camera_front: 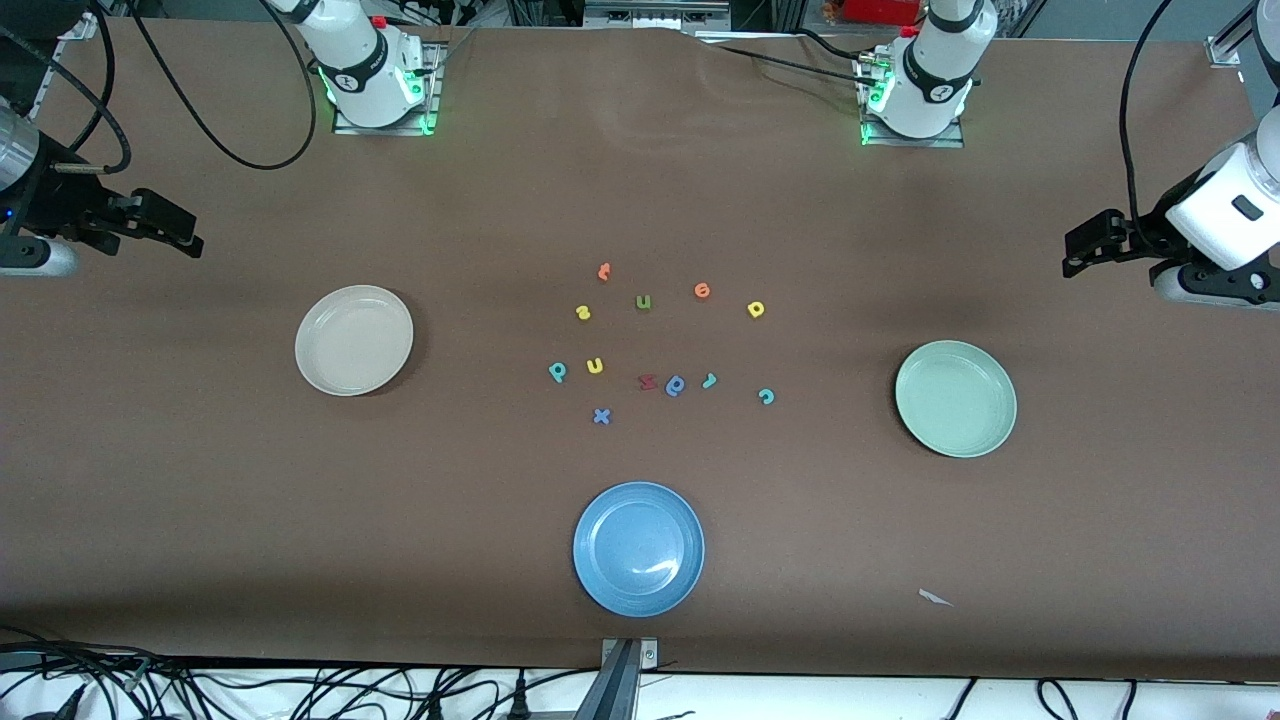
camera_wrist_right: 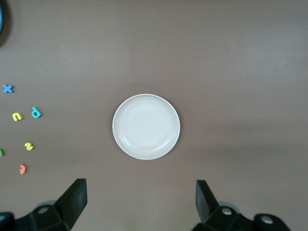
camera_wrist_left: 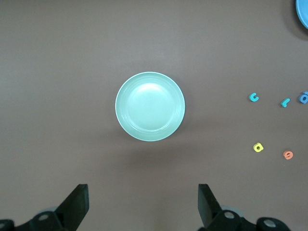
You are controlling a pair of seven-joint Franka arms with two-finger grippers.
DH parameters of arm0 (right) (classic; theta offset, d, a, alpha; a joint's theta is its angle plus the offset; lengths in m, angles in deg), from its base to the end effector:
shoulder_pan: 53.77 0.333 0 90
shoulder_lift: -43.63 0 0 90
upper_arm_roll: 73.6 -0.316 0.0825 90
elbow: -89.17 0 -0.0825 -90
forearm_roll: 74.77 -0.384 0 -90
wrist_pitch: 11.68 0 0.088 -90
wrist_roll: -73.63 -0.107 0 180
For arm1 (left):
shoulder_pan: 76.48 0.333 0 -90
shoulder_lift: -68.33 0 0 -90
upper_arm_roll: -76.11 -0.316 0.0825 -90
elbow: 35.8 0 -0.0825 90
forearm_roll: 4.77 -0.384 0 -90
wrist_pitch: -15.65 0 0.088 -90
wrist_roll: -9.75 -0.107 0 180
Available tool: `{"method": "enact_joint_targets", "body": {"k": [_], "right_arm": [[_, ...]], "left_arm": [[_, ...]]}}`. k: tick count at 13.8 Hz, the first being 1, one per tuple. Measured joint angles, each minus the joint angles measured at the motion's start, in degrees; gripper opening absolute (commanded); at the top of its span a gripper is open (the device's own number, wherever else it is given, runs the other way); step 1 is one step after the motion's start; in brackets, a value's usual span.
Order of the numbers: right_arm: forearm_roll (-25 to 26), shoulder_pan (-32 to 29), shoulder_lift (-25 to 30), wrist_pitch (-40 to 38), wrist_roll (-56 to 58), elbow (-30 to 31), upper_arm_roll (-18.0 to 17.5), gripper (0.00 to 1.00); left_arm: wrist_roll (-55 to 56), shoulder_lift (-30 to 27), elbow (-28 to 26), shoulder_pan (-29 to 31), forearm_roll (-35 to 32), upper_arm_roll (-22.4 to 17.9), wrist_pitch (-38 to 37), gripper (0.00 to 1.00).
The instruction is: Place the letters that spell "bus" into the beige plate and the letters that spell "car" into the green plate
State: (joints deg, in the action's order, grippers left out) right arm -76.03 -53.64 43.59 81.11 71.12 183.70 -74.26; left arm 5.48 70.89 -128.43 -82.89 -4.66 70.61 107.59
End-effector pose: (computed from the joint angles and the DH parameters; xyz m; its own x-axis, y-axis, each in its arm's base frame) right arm 0.5566 0.0099 0.5909 0.9990 -0.0311 -0.0320 -0.0317 -0.9993 -0.0205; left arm 0.5681 -0.0103 0.5807 0.9943 -0.0900 -0.0565 -0.0901 -0.9959 0.0018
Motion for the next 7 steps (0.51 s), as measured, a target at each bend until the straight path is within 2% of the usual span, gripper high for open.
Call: {"method": "enact_joint_targets", "body": {"k": [7], "right_arm": [[0.0,1.3,-0.2,0.0,0.0,0.4,-1.6,1.00]], "left_arm": [[0.0,0.1,0.0,0.0,0.0,0.0,0.0,1.00]]}}
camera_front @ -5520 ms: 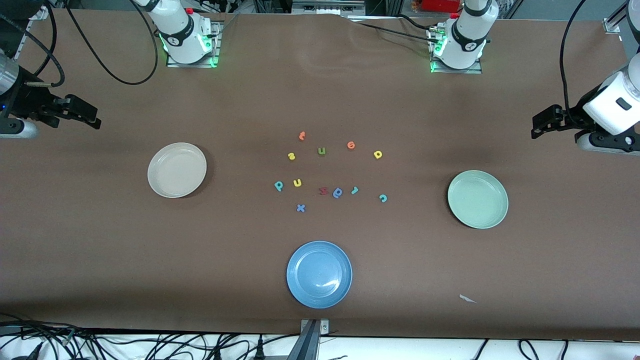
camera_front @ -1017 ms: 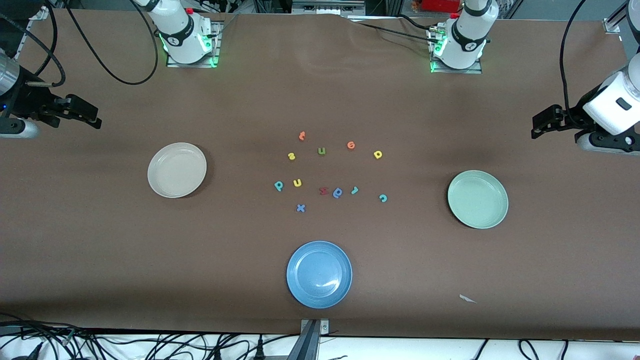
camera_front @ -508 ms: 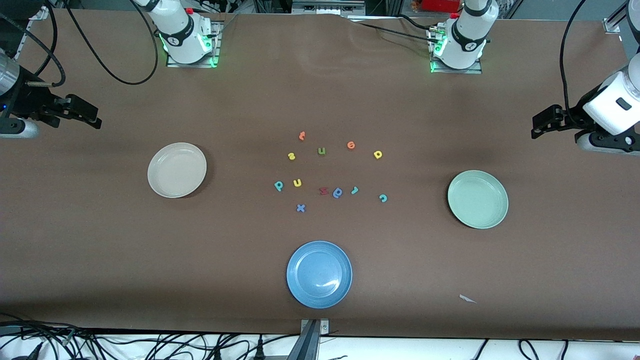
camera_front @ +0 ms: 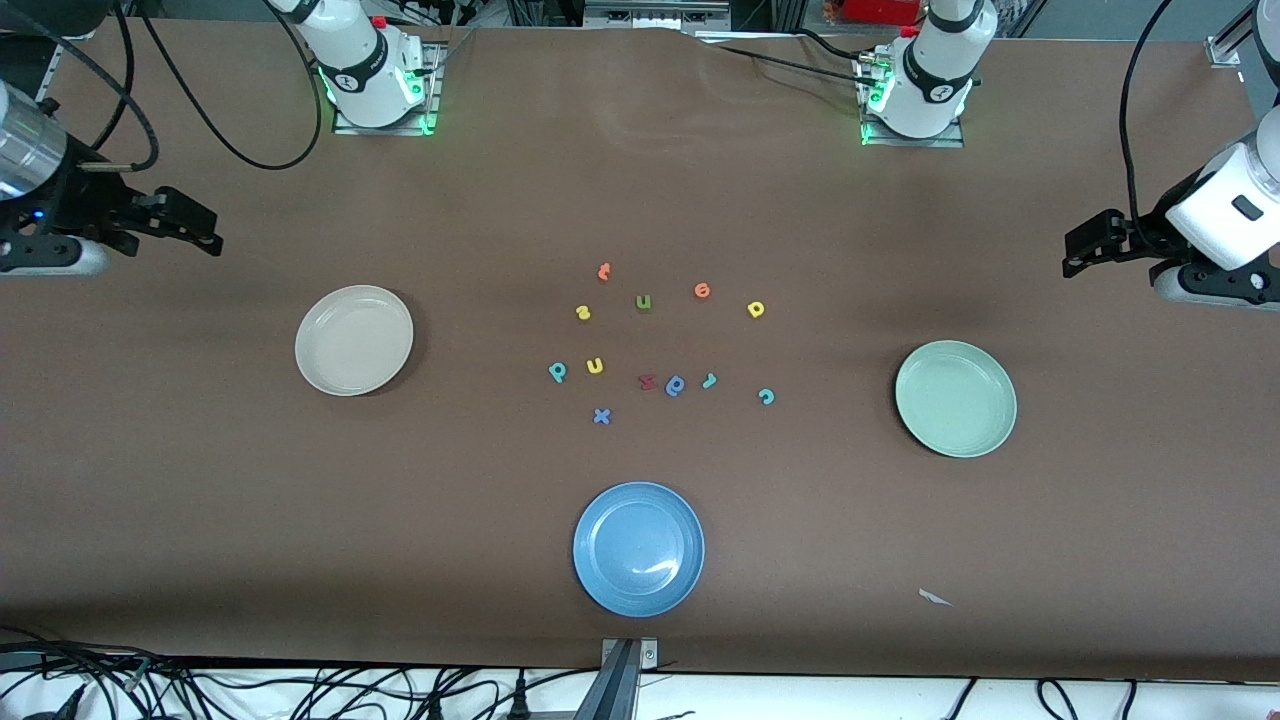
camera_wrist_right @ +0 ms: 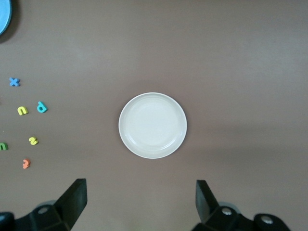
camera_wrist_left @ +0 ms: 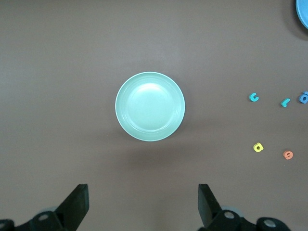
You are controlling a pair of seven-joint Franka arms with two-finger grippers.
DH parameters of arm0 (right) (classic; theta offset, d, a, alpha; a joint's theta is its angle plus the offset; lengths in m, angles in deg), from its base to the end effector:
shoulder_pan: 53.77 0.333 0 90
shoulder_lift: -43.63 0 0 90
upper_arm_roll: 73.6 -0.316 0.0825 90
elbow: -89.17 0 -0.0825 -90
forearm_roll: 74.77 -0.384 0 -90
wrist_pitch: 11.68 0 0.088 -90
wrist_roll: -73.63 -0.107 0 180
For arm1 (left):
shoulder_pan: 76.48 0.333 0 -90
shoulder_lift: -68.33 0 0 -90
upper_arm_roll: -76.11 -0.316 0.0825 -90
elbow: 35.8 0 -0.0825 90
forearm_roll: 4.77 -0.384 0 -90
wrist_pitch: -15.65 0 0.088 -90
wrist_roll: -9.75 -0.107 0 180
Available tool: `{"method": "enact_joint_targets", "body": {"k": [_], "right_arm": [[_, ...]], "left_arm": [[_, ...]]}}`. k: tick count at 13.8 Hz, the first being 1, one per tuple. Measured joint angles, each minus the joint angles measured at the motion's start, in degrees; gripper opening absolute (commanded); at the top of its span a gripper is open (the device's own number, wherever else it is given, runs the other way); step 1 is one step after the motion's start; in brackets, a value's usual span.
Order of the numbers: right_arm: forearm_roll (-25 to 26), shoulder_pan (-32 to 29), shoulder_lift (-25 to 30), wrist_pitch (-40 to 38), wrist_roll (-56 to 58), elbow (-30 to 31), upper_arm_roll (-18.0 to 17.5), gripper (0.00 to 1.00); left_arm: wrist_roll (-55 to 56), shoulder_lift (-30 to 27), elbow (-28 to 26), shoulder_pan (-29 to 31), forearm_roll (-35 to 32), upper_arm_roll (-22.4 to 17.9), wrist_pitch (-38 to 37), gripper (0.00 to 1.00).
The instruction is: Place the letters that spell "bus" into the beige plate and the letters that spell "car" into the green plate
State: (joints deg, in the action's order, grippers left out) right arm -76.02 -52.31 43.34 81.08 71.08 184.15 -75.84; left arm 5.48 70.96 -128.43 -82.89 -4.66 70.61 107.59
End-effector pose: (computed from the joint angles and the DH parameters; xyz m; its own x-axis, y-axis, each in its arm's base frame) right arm 0.5560 0.0381 0.5847 0.9988 0.0190 -0.0447 0.0181 -0.9996 -0.0199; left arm 0.5684 -0.0104 0.5800 0.9943 -0.0900 -0.0577 -0.0901 -0.9959 0.0018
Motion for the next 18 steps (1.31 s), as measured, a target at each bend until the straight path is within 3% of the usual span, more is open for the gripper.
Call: {"method": "enact_joint_targets", "body": {"k": [3,7,15,17,18], "right_arm": [[0.0,1.8,-1.3,0.0,0.0,1.0,0.0,1.00],[0.0,5.4,-5.4,1.5,-1.3,1.4,-0.1,1.00],[0.0,20.3,-20.8,23.1,-28.6,1.8,-0.3,0.99],[0.0,23.1,-25.2,27.8,-35.4,1.8,-0.3,0.93],[0.0,23.9,-27.0,29.5,-38.2,1.8,-0.2,0.84]], "left_arm": [[1.9,0.8,-0.1,-0.1,0.3,0.5,0.6,1.00],[11.1,3.3,-1.6,-0.5,1.1,5.7,6.0,1.00],[35.7,6.5,-19.2,-1.3,1.1,19.8,31.5,1.00],[40.7,7.0,-24.2,-1.4,1.1,22.7,37.9,1.00],[43.0,7.4,-26.6,-1.5,1.1,23.9,41.0,1.00]]}}
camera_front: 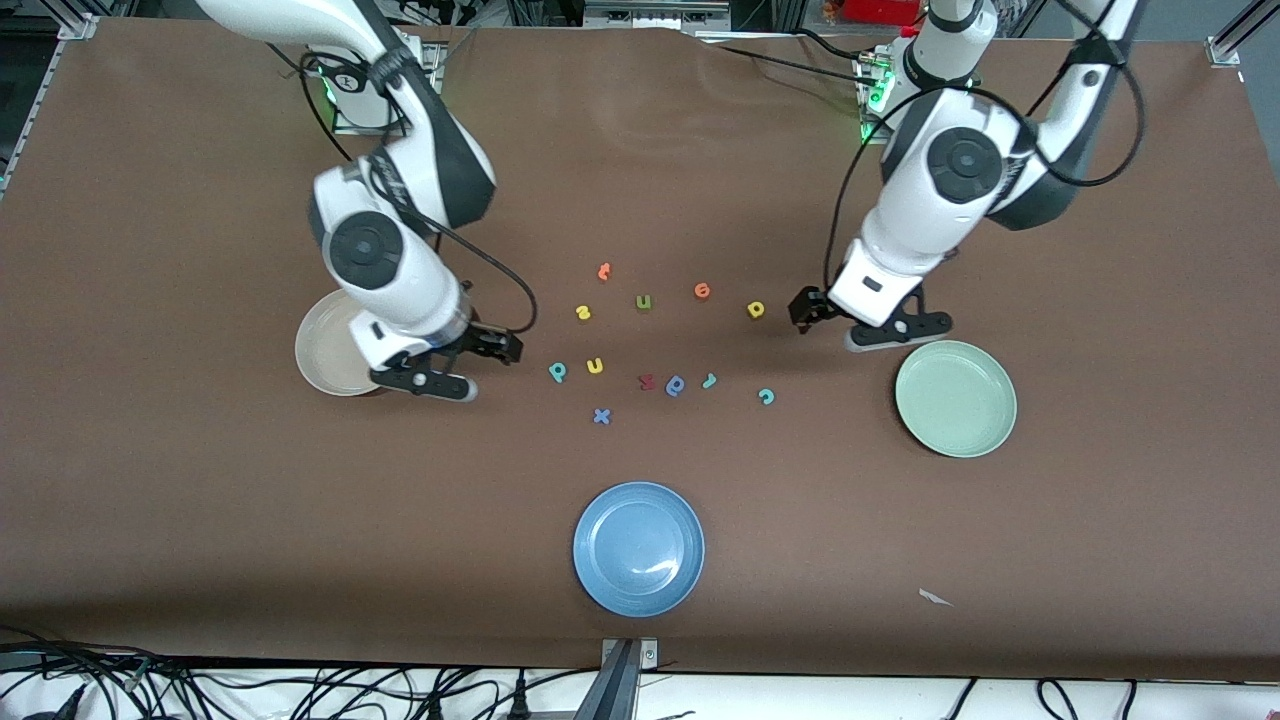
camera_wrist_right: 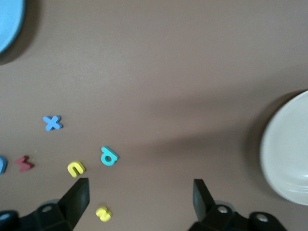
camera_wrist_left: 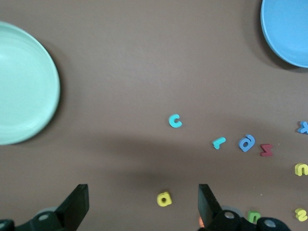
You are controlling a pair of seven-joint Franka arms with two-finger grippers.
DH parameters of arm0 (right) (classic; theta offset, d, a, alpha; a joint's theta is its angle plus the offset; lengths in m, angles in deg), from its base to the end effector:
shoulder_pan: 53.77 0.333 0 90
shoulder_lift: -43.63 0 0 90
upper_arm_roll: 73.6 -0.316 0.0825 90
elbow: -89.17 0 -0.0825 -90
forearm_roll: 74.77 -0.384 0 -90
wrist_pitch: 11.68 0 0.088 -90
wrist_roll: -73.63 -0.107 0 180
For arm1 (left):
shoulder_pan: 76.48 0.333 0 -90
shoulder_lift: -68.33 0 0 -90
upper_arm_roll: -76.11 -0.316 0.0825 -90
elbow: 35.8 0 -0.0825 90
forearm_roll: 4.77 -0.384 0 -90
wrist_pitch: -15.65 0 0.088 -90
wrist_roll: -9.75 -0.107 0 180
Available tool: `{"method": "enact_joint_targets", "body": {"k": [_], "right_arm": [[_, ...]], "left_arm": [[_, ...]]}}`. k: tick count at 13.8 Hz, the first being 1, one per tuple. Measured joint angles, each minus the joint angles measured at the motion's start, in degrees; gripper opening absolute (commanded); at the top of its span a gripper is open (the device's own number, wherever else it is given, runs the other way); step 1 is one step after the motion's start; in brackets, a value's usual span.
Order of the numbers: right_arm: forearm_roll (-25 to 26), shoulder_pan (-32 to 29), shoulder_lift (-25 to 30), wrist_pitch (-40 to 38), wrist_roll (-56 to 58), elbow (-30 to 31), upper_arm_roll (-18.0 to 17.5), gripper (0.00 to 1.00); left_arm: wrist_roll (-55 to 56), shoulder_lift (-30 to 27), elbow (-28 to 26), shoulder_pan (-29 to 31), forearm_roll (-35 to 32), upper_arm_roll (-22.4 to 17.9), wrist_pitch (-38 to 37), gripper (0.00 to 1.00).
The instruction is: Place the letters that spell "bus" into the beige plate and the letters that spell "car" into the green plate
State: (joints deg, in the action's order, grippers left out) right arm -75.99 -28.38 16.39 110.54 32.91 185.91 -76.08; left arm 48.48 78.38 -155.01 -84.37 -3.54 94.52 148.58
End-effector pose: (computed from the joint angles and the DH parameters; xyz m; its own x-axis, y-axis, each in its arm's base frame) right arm 0.5908 0.3101 0.3206 0.9702 -0.2376 -0.0477 -0.2383 -0.9712 -0.0084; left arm 0.5219 -0.2541 0.3546 0.9717 0.2359 0.0110 0.2336 -0.9671 0.1009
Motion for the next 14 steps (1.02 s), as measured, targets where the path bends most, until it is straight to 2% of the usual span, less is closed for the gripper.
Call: {"method": "enact_joint_targets", "body": {"k": [3,5,7,9,12,14], "right_arm": [[0.0,1.0,-4.0,3.2,-6.8,0.0,0.0,0.73],[0.0,2.1,-5.9,5.7,-11.8,-0.1,0.0,0.69],[0.0,3.6,-7.5,8.3,-17.5,0.0,0.1,0.69],[0.1,4.8,-9.0,10.4,-22.1,0.0,0.1,0.69],[1.5,5.7,-11.3,13.1,-27.1,0.0,0.3,0.69],[3.8,6.0,-12.9,14.6,-30.2,0.0,0.3,0.64]], "left_arm": [[8.1,3.3,-5.6,-1.9,-2.6,2.0,8.7,1.00],[18.8,7.6,-7.2,-4.4,-10.9,2.1,13.5,1.00],[30.1,12.3,-7.1,-6.0,-20.9,2.1,16.4,1.00],[36.3,16.1,-6.9,-6.2,-26.8,2.1,17.5,1.00],[37.0,18.5,-6.1,-5.5,-27.4,2.0,17.8,0.96],[37.0,18.5,-5.9,-5.3,-27.4,2.0,17.7,0.94]]}}
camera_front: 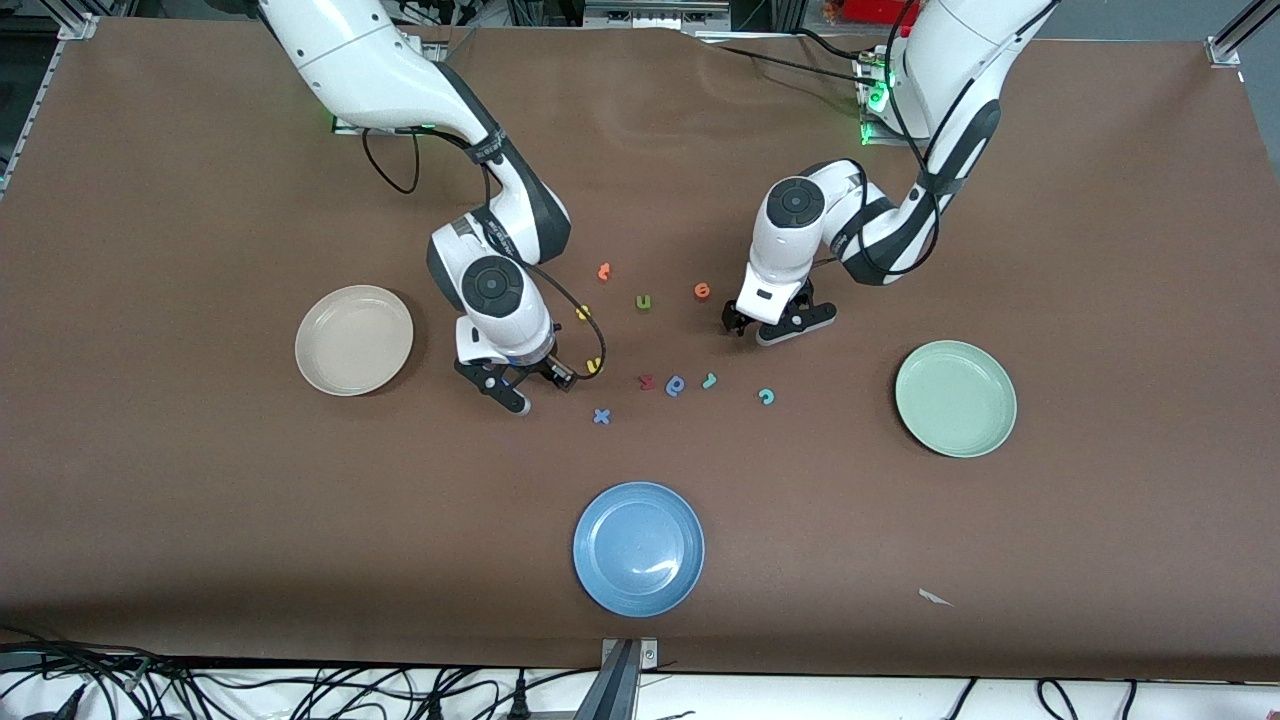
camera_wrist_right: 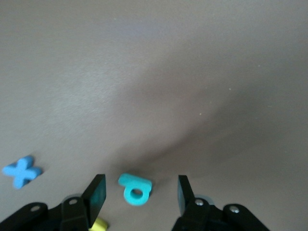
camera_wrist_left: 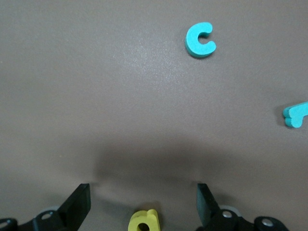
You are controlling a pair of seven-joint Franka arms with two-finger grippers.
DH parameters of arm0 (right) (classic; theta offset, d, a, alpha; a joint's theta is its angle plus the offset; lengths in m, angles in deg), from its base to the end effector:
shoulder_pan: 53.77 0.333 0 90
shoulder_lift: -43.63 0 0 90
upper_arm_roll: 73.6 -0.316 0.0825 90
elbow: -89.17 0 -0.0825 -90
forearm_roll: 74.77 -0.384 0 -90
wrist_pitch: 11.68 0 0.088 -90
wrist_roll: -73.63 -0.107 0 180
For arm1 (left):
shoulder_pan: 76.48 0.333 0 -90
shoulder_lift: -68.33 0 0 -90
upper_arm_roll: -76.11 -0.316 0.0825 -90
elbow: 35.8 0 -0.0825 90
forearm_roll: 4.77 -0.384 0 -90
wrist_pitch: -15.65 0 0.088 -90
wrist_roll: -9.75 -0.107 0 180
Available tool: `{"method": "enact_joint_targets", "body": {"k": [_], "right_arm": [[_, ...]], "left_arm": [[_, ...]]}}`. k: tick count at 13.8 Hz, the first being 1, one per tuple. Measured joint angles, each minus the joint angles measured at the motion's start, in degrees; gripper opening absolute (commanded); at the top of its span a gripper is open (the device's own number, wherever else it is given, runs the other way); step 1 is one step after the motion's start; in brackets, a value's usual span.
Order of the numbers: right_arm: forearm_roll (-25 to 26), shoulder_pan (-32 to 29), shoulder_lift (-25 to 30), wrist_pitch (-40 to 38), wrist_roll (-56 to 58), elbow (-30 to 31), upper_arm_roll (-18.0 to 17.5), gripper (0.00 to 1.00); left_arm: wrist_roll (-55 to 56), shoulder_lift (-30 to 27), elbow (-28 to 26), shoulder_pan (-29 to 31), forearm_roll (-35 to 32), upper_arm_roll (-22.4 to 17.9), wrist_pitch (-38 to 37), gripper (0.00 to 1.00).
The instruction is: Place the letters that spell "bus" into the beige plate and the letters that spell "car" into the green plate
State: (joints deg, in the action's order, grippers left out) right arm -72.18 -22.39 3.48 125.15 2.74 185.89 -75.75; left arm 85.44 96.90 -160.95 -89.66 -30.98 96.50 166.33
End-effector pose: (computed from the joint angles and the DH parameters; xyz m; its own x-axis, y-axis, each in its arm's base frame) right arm 0.5664 0.3718 0.1907 0.8092 -0.5874 0.0063 -0.5875 -0.8092 0.0023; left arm 0.4520 -0.3195 0.1695 0.9299 0.3641 0.0513 0.3653 -0.9307 -0.0162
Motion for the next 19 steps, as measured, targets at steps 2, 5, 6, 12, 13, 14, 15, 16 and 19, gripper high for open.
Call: {"method": "enact_joint_targets", "body": {"k": [2,5,6,12,13,14,15,16,19], "right_arm": [[0.7,0.7,-1.1,1.1,-1.5,0.0,0.0,0.64],[0.8,1.3,-1.5,1.6,-1.9,0.0,0.0,0.59],[0.8,1.4,-1.5,1.7,-1.9,0.0,0.0,0.56],[0.8,1.5,-1.5,1.9,-2.0,-0.3,0.0,0.13],[0.8,1.5,-1.5,1.9,-2.0,-0.3,0.1,0.13],[1.0,1.5,-1.4,1.9,-2.0,-0.3,0.2,0.13],[1.1,1.5,-1.2,1.6,-1.9,-0.5,0.7,0.13],[1.4,1.5,-0.7,0.6,-1.4,-0.8,1.4,0.13],[1.4,1.4,3.0,-7.2,5.4,-1.5,4.6,0.13]], "left_arm": [[0.0,0.0,0.0,0.0,0.0,0.1,-0.1,0.90],[0.1,0.3,-0.1,-0.3,0.0,0.3,-0.2,0.83],[0.1,0.4,-0.1,-0.3,0.0,0.5,-0.2,0.82],[-2.2,0.9,-0.1,7.7,0.8,9.5,-3.5,0.79],[-3.3,0.9,-0.1,8.9,1.2,10.3,-3.9,0.79],[-4.1,1.0,-0.1,9.4,1.5,10.6,-4.1,0.79],[-4.7,1.1,-0.1,9.5,1.5,10.6,-4.1,0.78],[-5.5,1.3,-0.1,9.6,1.6,10.6,-4.3,0.78],[-7.0,2.5,-0.1,9.7,1.7,10.7,-4.4,0.73]]}}
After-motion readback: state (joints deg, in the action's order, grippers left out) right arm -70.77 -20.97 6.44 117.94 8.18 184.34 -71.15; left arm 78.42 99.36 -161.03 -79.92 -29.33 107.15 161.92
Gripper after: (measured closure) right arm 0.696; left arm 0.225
